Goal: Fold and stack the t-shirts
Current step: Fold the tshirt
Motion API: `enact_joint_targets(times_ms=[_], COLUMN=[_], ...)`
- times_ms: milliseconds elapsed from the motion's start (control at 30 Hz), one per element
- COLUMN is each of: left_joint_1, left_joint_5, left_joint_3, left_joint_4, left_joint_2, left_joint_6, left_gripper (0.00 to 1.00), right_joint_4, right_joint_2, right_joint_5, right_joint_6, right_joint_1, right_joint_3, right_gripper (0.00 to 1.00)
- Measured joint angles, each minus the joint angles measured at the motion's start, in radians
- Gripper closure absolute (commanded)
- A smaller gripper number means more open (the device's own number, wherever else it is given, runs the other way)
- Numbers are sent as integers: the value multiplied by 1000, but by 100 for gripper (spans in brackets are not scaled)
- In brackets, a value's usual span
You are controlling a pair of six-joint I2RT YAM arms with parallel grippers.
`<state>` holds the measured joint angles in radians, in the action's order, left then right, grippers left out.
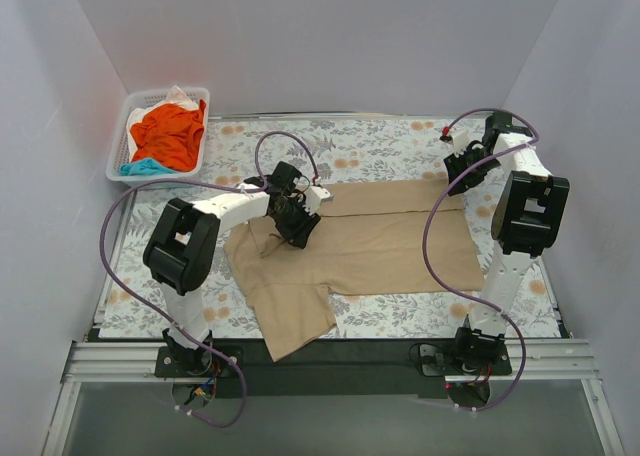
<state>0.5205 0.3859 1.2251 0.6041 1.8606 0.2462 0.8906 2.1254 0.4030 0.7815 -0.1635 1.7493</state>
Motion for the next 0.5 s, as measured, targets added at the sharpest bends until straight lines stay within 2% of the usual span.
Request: enact_joint_targets(times_ms=[233,367,467,500], left_joint_1=[16,21,26,28], left_joint_5=[-21,-30,-32,-32], left_joint_3=[14,16,20,21], left_joint_4=[-14,-20,-22,-22], left_joint_2=[23,27,27,27], left_joint_6=[22,30,38,40], left_gripper=[68,75,88,97], right_joint_4=[1,1,1,1], right_joint_2=[3,5,7,7], right_joint_5=[0,0,0,0], right_joint_6=[0,0,0,0], right_joint_1=[0,0,0,0], right_joint_3=[0,0,0,0], right_gripper=[64,64,65,65])
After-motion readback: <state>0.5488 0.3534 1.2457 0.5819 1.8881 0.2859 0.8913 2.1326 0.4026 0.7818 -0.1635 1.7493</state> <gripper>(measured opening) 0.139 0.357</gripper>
